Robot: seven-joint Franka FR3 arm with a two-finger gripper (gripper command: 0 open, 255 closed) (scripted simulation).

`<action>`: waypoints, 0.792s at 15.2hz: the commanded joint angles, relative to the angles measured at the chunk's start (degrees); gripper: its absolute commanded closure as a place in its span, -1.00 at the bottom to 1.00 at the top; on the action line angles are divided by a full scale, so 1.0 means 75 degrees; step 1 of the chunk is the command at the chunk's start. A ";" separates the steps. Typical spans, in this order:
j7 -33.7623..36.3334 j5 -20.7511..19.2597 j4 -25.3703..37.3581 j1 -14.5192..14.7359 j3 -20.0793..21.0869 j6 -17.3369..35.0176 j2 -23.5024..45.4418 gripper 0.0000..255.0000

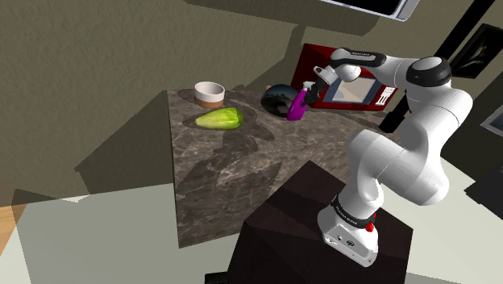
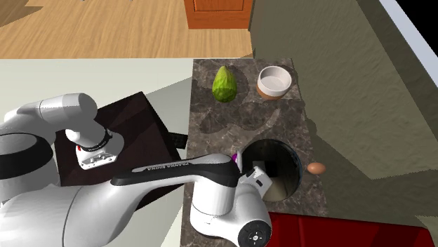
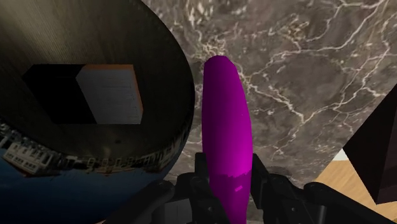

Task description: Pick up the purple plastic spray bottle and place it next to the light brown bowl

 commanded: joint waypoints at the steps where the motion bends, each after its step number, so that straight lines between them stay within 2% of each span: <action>1: 0.0027 0.0058 0.0081 0.0046 0.0127 -0.0093 0.0097 1.00; 12: 0.0183 0.0372 0.0540 -0.0016 0.0509 -0.0838 0.0521 1.00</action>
